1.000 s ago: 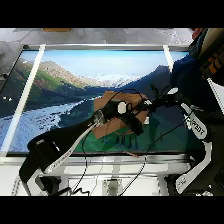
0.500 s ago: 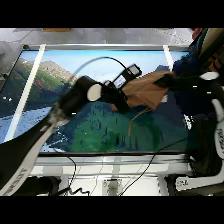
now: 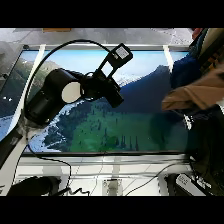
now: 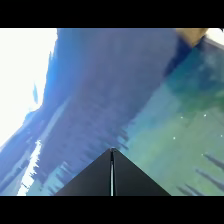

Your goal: Fold the clothes and pants, and hang the long-sleeved shirts on hangers.

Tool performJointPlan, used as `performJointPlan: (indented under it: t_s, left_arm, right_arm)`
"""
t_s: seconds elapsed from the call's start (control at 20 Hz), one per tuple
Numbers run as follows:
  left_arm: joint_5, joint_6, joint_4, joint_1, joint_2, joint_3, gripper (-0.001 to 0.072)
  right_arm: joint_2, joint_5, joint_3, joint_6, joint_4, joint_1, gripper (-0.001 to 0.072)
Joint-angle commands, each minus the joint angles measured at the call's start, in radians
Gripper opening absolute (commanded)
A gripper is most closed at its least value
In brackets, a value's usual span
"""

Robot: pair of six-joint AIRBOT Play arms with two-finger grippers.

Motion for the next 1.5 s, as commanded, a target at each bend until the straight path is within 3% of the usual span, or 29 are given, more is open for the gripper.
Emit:
performJointPlan:
  t_s: [0.0,0.2,0.35,0.45,0.75,0.8,0.85,0.9,1.05,1.25,1.35,1.45]
  left_arm:
    - [-0.002,-0.007,0.005,-0.001,0.016,0.0,0.0012]
    - [-0.003,-0.006,0.006,0.0,0.02,0.0,0.0012]
    - [-0.002,-0.006,0.006,0.0,0.019,0.0,0.0012]
    - [0.0,-0.006,0.006,0.0,0.019,0.0,0.0012]
    - [0.007,-0.006,0.005,0.0,0.016,0.0,0.0013]
    - [0.007,-0.007,0.005,-0.001,0.016,0.0,0.0013]
    - [0.008,-0.006,0.005,-0.001,0.016,0.0,0.0013]
    - [0.008,-0.006,0.005,-0.001,0.016,0.0,0.0013]
    - [0.006,-0.006,0.005,-0.001,0.016,0.0,0.0013]
    - [0.004,-0.006,0.013,0.005,0.016,0.0,0.0014]
    - [0.005,-0.009,0.043,0.029,0.016,0.0,0.0013]
    - [0.005,-0.055,0.043,0.095,0.016,0.0,0.0013]
  right_arm:
    - [0.087,0.005,0.0,0.149,-0.143,-0.248,0.0027]
    - [0.092,0.07,0.0,0.26,-0.289,-0.411,0.0027]
    - [0.125,0.124,0.0,0.467,-0.489,-0.503,0.0027]
    - [0.154,0.144,0.0,0.521,-0.586,-0.554,0.0027]
    - [0.22,0.219,0.001,0.674,-0.617,-0.58,0.0047]
    - [0.22,0.245,0.001,0.692,-0.617,-0.58,0.0218]
    - [0.22,0.285,0.0,0.734,-0.618,-0.58,0.0535]
    - [0.219,0.33,0.001,0.797,-0.614,-0.58,0.0696]
    - [0.219,0.435,0.001,1.011,-0.609,-0.58,0.0701]
    - [0.219,0.398,0.001,0.997,-0.594,-0.579,0.0692]
    - [0.219,0.274,0.001,0.857,-0.514,-0.579,0.0691]
    - [0.219,0.13,0.001,0.637,-0.342,-0.579,0.069]
